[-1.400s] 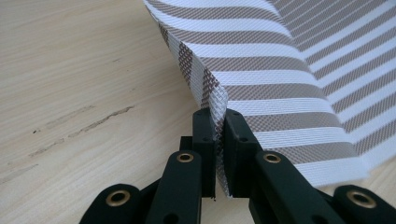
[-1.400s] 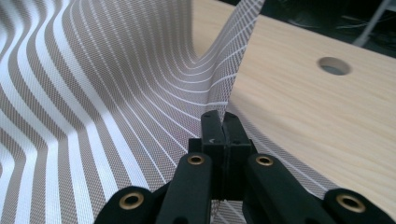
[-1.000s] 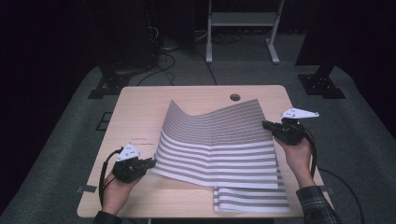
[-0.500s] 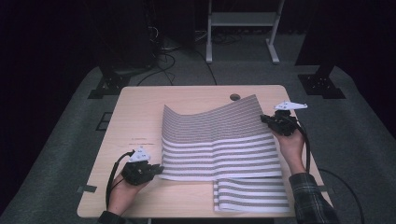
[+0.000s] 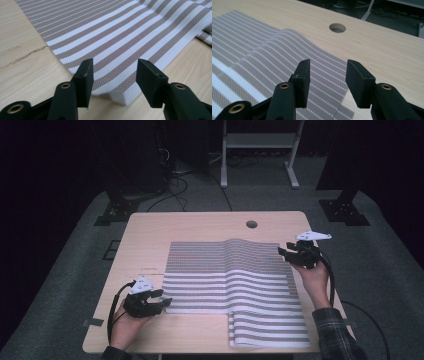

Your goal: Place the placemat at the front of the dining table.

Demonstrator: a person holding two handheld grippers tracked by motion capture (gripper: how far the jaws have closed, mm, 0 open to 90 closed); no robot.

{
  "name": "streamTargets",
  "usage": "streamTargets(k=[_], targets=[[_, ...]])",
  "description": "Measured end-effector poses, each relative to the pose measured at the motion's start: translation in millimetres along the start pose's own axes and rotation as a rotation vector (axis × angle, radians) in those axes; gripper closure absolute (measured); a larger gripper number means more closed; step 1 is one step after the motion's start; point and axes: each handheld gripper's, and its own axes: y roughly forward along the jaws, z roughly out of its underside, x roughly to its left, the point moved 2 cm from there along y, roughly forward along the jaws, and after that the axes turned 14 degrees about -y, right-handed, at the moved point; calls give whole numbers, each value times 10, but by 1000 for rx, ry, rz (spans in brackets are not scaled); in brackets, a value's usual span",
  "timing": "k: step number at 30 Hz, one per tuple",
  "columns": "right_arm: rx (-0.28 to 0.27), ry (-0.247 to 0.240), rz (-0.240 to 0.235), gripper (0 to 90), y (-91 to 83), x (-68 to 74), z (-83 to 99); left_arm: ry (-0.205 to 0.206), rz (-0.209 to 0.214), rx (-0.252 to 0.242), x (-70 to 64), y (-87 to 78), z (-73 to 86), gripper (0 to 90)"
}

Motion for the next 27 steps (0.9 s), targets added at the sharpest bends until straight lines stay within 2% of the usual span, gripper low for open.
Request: streamTargets(k=[2,4,6,14,18,25,27], targets=[[6,5,0,506,-47,9,17,-2,-5,-12,4,-16,-7,466],[-10,8,-7,507,-109,35,46,-1,-6,-16,3,-16,-11,469],[5,4,-18,505,-158,72,83,-1,-12,-18,3,0,-9,488],[33,-31,-59,505,-353,305,248,20,-32,0,0,92,-8,523],[51,-45,-83,506,-402,423,330,28,-37,30,7,153,12,541],[91,-64,-136,505,-505,648,545,53,-76,108,55,242,82,541],[105,-76,-141,505,-542,698,606,46,-73,120,75,250,104,540]])
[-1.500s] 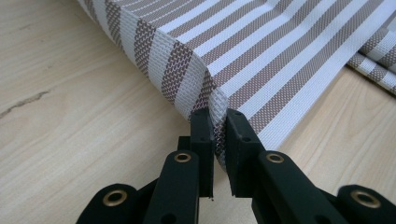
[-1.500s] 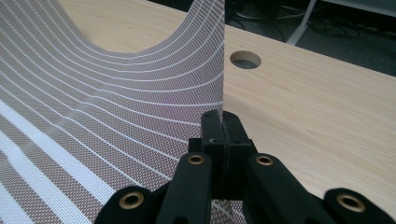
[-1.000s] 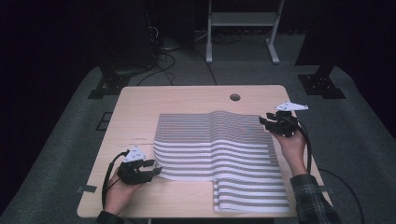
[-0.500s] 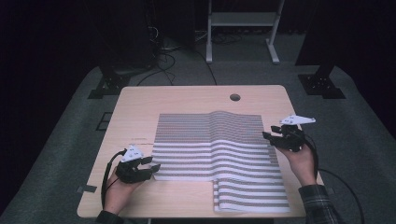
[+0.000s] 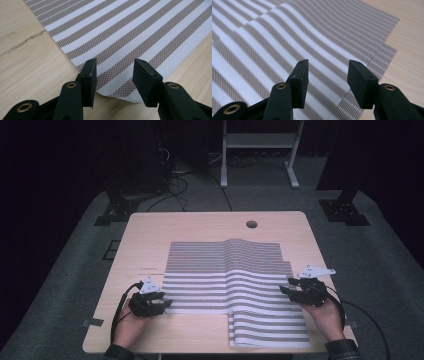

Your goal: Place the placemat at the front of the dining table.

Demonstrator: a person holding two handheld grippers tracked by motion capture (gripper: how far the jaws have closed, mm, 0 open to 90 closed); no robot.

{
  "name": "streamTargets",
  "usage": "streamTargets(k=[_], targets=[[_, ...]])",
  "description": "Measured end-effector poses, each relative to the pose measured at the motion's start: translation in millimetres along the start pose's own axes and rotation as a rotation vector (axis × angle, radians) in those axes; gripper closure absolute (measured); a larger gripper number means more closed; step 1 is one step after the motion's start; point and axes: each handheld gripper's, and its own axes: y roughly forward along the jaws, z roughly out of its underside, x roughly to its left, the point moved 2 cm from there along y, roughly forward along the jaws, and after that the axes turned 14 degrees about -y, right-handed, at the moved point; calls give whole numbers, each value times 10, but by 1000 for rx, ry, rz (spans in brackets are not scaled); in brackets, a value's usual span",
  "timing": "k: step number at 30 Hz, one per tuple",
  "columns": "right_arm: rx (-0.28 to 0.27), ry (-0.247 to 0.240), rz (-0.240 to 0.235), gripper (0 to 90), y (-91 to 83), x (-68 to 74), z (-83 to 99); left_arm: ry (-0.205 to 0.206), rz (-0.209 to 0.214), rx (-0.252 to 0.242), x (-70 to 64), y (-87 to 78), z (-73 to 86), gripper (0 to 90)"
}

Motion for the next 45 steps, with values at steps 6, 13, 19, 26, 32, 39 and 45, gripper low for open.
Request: streamTargets(k=[6,13,19,26,32,39,45], targets=[[45,-1,-36,493,-38,177,206,8,-13,14,-21,12,49,494],[92,-11,-51,462,-37,287,345,13,-11,12,-43,19,60,442],[109,-28,-75,444,19,332,344,15,-6,12,-52,22,67,416],[110,-19,-71,515,22,345,335,14,-19,12,-68,27,71,383],[122,-37,-79,668,15,390,305,8,-23,13,-63,30,71,358],[136,-59,-89,861,26,401,265,2,-19,15,-50,36,68,335],[138,-40,-107,866,24,370,248,6,-22,22,-55,38,57,336]])
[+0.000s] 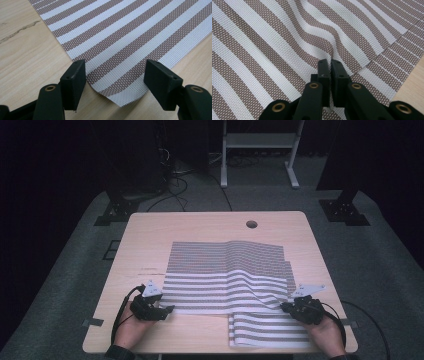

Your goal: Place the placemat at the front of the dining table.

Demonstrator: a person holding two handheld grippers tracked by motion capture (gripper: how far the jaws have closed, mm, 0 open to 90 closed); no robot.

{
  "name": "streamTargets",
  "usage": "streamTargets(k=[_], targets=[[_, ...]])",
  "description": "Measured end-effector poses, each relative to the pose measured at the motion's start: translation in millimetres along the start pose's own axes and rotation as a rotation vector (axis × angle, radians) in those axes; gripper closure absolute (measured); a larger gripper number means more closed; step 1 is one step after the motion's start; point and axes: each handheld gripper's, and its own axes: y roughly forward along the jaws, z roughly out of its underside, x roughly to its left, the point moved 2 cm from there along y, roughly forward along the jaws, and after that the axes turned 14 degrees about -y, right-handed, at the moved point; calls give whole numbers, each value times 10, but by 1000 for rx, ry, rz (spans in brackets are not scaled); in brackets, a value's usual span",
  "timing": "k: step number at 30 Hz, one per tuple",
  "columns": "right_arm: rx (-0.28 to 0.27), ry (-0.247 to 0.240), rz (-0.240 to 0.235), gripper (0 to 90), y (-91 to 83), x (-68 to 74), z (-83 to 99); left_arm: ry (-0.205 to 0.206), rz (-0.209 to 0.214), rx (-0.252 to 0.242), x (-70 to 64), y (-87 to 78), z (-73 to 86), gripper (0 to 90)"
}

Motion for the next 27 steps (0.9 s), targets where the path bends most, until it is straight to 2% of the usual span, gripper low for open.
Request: streamTargets(k=[3,6,7,11,14,18,27], targets=[[-1,-11,5,866,-7,5,-18,21,-10,9,-17,1,-17,336],[-2,-8,5,866,-8,6,-27,85,-52,4,-80,-10,-37,337],[0,-9,5,867,-8,6,-29,90,-50,-3,-94,-16,-49,337],[-6,-11,5,868,-16,0,-38,70,-10,13,-89,31,-53,336],[-8,-11,8,868,-23,-5,-48,35,22,19,-54,46,-58,336],[-12,-13,15,870,-32,-37,-77,36,26,7,-33,63,-69,339],[-27,-16,42,871,0,-185,-187,36,22,22,35,150,-204,342]])
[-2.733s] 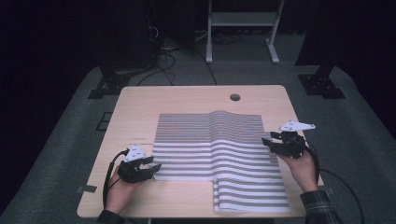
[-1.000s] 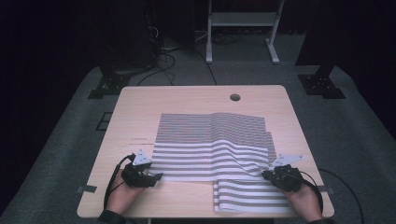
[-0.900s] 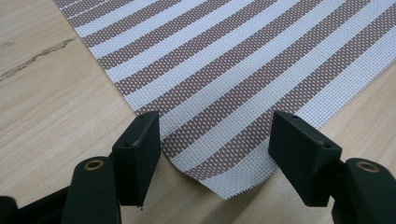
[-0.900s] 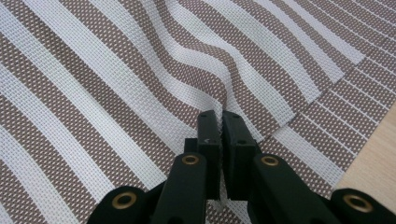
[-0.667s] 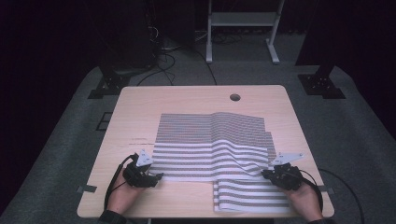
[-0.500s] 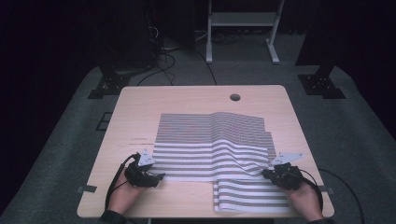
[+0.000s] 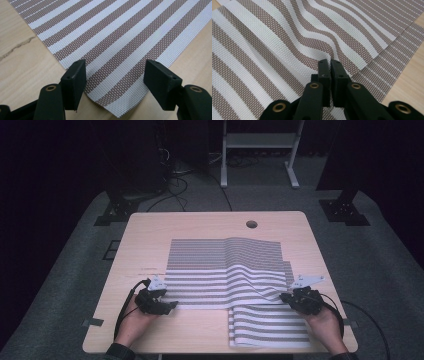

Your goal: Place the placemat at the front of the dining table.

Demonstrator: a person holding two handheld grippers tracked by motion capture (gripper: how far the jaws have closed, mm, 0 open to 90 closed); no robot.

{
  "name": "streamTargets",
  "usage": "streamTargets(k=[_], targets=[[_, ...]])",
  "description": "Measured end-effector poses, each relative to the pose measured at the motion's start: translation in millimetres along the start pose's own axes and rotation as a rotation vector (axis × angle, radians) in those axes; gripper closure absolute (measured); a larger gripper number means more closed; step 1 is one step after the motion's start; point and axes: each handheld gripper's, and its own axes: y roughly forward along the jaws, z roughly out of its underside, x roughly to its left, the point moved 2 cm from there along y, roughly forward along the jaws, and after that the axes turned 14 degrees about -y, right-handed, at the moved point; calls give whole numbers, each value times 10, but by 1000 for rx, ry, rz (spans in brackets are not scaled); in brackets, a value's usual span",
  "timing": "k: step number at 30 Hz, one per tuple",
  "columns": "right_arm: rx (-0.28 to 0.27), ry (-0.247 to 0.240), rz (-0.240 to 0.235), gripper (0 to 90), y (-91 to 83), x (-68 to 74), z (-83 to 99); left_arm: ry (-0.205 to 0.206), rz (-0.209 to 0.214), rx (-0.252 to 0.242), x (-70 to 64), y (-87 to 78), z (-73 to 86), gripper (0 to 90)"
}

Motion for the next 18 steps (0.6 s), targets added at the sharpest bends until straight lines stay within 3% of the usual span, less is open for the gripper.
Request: streamTargets(k=[11,18], targets=[[-40,16,28,871,50,-209,-121,-16,-14,3,90,132,-188,346],[-45,20,51,871,124,-345,-204,-18,-30,31,205,245,-386,351]])
